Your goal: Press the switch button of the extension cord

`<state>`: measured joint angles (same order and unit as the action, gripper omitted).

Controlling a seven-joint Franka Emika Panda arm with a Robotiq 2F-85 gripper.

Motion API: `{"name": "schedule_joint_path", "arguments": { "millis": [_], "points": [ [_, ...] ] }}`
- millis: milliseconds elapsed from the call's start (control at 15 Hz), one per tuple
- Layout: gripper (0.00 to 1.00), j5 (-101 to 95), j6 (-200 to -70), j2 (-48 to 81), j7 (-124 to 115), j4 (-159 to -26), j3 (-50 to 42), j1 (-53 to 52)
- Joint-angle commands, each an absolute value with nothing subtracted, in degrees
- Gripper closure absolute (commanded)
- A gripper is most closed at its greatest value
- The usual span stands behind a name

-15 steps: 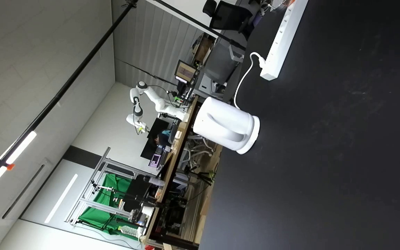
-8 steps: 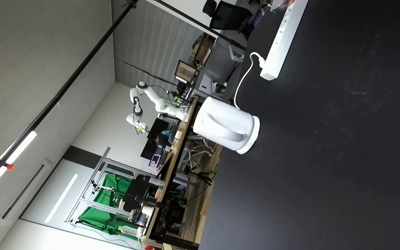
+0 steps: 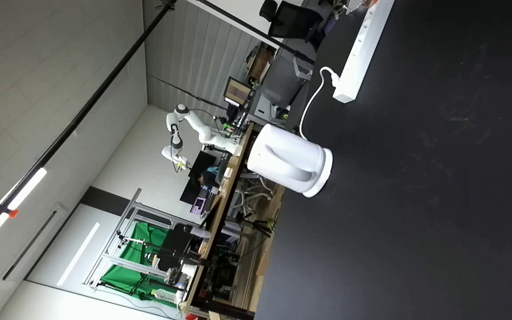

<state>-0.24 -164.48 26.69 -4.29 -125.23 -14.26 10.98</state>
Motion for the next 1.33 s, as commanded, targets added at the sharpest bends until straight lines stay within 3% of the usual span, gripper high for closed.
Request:
{"name": "schedule_joint_path", "arguments": {
  "millis": [0,1267],
  "points": [
    [1.0,-0.3,-165.5,28.2,-4.0,-123.5,-14.3,11.4],
    [1.0,0.1,-168.8,29.5,-4.0,-123.8,-14.4,11.4]
  ]
}}
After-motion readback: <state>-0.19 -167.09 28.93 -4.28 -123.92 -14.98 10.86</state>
